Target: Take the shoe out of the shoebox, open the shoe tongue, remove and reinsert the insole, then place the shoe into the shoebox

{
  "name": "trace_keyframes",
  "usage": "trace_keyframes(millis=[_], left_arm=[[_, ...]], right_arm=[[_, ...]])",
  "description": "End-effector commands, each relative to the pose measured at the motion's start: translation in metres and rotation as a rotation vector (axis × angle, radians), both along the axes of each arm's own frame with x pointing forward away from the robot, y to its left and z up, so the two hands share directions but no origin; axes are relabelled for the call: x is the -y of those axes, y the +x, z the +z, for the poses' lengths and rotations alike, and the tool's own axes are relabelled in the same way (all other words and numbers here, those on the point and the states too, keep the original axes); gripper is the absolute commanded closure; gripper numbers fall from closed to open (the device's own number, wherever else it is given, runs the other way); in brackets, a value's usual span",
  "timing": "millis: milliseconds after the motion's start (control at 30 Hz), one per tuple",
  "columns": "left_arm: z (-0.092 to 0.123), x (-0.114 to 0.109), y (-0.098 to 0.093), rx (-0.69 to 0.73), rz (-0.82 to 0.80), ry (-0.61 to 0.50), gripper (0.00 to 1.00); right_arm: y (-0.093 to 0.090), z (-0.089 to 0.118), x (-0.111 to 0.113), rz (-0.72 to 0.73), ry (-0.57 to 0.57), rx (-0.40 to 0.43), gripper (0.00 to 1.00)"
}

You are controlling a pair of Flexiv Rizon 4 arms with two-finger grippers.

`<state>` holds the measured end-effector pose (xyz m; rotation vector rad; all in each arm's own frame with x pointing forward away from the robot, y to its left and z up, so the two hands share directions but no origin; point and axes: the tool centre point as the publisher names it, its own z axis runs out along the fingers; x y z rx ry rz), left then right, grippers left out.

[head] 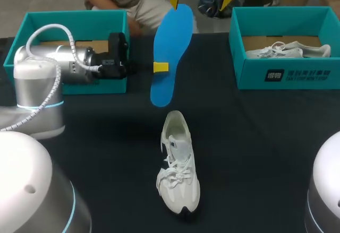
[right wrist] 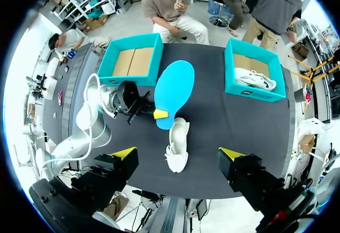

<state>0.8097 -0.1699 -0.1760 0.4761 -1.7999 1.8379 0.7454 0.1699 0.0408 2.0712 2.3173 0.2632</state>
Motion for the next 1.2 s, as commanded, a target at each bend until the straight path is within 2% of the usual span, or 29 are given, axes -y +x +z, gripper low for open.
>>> trace_keyframes(millis=[33,467,567,600,633,833,1000,1200], left_arm=[[0.002,-0.002,-0.004,0.001,0.014,0.009,1.0],[0.002,-0.002,-0.004,0.001,0.014,0.009,1.0],[0.013,0.001,-0.006,0.185,-0.001,-0.058,1.0],[0.014,0.0,-0.006,0.222,-0.002,-0.052,1.0],[0.017,-0.001,-0.007,0.322,-0.043,-0.029,1.0],[0.023,-0.007,-0.011,0.579,-0.071,-0.121,1.0],[0.022,-0.01,-0.016,0.723,-0.092,-0.151,1.0],[0.014,-0.01,-0.019,0.808,-0.092,-0.133,1.0]], right_arm=[[0.001,0.0,0.0,-0.001,0.001,-0.001,0.0],[0.001,0.0,0.0,-0.001,0.001,-0.001,0.0],[0.001,0.0,0.0,-0.001,0.001,-0.001,0.0],[0.001,0.0,0.0,-0.001,0.001,-0.001,0.0],[0.001,0.0,0.0,-0.001,0.001,-0.001,0.0],[0.001,0.0,0.0,-0.001,0.001,-0.001,0.0],[0.001,0.0,0.0,-0.001,0.001,-0.001,0.0],[0.001,0.0,0.0,-0.001,0.001,-0.001,0.0]])
